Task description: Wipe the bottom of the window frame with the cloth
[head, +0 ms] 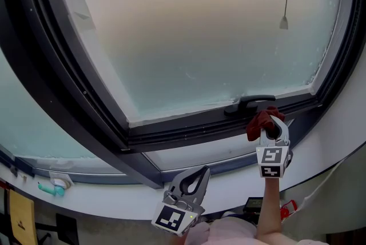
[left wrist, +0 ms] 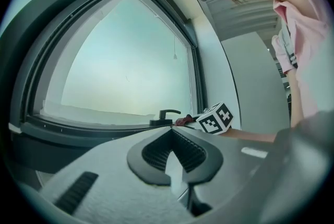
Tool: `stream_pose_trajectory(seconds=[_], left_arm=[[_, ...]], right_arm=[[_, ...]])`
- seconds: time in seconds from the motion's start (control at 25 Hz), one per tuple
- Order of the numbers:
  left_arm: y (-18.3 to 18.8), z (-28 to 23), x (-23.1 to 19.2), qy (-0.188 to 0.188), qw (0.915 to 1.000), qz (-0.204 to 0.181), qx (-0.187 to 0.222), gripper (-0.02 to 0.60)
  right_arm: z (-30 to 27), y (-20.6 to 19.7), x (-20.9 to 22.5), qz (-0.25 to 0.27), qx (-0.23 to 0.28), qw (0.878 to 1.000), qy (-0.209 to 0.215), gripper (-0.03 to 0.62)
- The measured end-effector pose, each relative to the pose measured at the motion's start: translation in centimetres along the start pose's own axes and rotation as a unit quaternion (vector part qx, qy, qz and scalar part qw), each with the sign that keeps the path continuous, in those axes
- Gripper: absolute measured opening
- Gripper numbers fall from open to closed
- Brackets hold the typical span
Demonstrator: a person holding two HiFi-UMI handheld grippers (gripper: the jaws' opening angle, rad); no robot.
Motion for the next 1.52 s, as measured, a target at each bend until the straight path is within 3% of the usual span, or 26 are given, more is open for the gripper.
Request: stream_pose_trajectory(seconds=[0.4,0.76,1.52], left_arm=[[-0.9,-5.7,1.1,0.003,0.9997,-0.022,-0.007,0.000],[-1.4,-7.3,2.1,0.013,0.9990,-0.040,-0.015,0.000],[-2.2,-8.2,3.9,0.010,0.9994,-0.024,-0.022,0.000]], right_arm=[[-0.7,-0.2,1.1,0.000,0.029,0.998,0.055,0.067],[-1.0,-1.0,2.4,-0.015,0.041,0.995,0.091,0.069],[-1.3,-2.5,4.6,-0.017,0.035,0.996,0.075,0.069]])
Point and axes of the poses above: the fingertips, and each gripper's own axes: z backward along the fingers, x to its right, y out of its top, the point moved 9 cm from there along z, backward along the fingers, and after that the axes turned 7 degrees about z, right-handed, at the moved point
